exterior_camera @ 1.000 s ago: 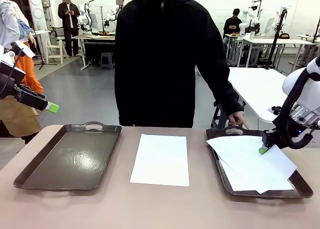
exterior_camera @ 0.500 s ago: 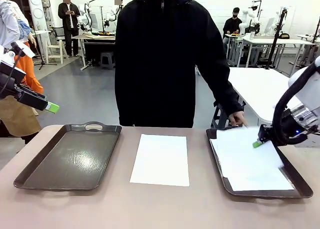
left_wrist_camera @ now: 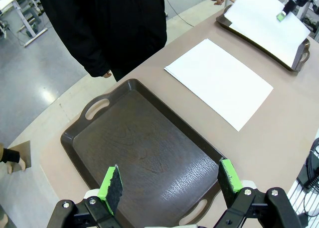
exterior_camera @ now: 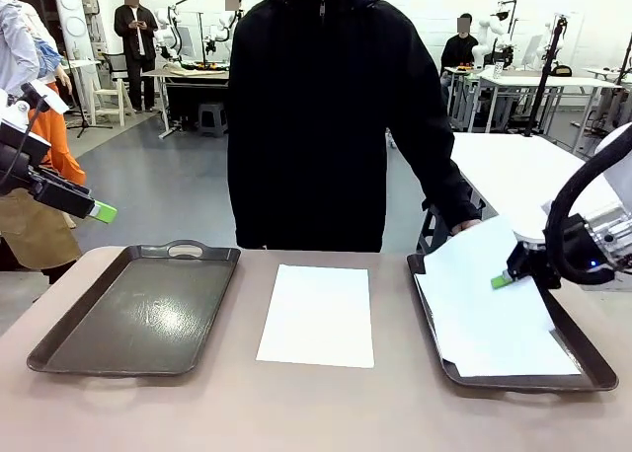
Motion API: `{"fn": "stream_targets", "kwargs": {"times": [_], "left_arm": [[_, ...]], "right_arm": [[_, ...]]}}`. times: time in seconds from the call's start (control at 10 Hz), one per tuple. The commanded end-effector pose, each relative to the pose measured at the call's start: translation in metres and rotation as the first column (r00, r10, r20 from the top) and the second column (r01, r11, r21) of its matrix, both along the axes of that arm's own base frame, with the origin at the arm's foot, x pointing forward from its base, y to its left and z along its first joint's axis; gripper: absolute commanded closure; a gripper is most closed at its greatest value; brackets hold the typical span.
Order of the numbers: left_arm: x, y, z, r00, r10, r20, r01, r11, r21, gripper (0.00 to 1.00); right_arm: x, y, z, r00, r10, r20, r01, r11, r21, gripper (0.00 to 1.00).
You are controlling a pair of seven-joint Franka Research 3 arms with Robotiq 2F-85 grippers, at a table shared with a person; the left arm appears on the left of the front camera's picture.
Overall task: Sort the A4 documents.
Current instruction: Place the A4 Paper in the designated Handle tray.
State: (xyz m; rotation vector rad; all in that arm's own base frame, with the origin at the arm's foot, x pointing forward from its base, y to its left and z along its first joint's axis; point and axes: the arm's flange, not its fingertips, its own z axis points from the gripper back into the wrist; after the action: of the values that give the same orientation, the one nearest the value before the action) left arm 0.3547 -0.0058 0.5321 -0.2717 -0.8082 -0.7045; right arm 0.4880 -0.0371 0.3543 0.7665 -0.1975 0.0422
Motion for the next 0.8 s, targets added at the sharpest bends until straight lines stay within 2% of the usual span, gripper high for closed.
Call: {"fn": "stream_targets", "kwargs": {"times": [0.0,0.2,0.3,0.7], "left_arm": [[0.001,0.001,-0.001,1.000,-0.002,0.000,0.002,1.000,-0.005,0.00],[0.001,0.001,-0.001,1.000,-0.002,0.000,0.002,1.000,-0.005,0.00],[0.001,0.001,-0.001,1.000,-0.002,0.000,0.002,1.000,-0.005,0.00],[0.001,0.001,-0.001,1.000,-0.002,0.000,0.002,1.000,-0.005,0.00]], "right_arm": [[0.015,-0.011,-0.012,0.992,0.093,-0.085,-0.099,0.993,-0.064,0.99],[0.029,-0.013,-0.014,0.988,0.096,-0.124,-0.112,0.985,-0.134,0.99],[0.035,-0.012,-0.013,0.989,0.085,-0.119,-0.103,0.983,-0.152,0.99],[0.038,-0.006,-0.019,0.986,0.087,-0.141,-0.111,0.978,-0.174,0.99]]}}
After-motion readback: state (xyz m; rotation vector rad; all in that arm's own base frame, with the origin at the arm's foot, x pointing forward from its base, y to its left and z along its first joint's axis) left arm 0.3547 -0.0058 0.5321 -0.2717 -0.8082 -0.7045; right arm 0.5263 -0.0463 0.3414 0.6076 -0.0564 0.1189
